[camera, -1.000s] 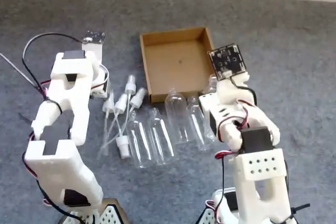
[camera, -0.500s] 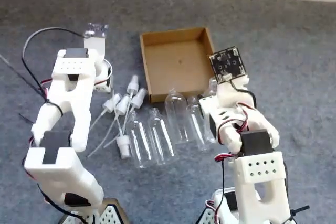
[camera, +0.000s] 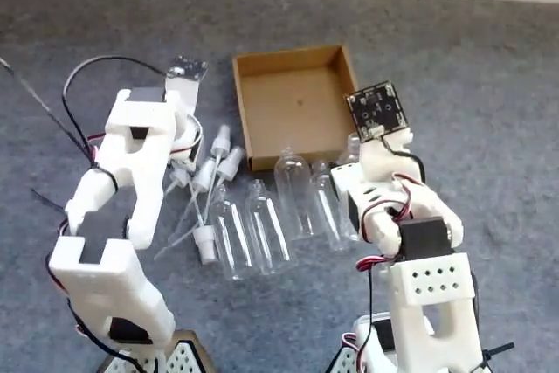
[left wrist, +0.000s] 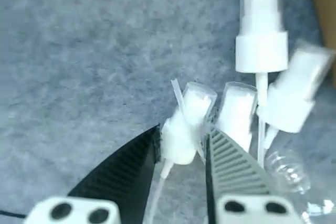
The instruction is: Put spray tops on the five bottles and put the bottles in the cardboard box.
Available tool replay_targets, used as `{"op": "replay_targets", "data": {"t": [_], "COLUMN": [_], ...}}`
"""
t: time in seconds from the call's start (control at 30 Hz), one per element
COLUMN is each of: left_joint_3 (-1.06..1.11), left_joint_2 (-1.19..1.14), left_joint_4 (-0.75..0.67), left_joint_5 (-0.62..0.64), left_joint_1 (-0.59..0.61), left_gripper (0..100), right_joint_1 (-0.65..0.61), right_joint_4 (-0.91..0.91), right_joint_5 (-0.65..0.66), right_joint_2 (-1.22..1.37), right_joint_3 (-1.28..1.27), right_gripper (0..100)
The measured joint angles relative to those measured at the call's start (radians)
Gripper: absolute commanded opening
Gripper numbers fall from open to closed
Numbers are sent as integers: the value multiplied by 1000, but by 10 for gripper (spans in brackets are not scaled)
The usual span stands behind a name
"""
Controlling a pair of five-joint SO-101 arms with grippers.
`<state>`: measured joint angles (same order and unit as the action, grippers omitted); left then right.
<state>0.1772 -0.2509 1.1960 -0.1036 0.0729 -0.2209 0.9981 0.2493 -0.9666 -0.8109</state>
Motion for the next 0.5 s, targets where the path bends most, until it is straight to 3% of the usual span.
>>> {"op": "replay_targets", "data": {"t": [0.17,0.37,0.5], "left_joint_3": [-8,-75,-126], "left_joint_2": [-57,-130,-152], "left_joint_4": [0,0,0], "left_joint_5": [-6,-2,-5], "left_joint_1": [0,28,32], "left_gripper": [130,24,26], "right_joint_1": [0,0,0], "right_joint_4": [0,0,0], "right_joint_5": [0,0,0], "right_joint_2": [0,0,0], "right_joint_3": [0,0,0], "right_gripper": [4,4,4]}}
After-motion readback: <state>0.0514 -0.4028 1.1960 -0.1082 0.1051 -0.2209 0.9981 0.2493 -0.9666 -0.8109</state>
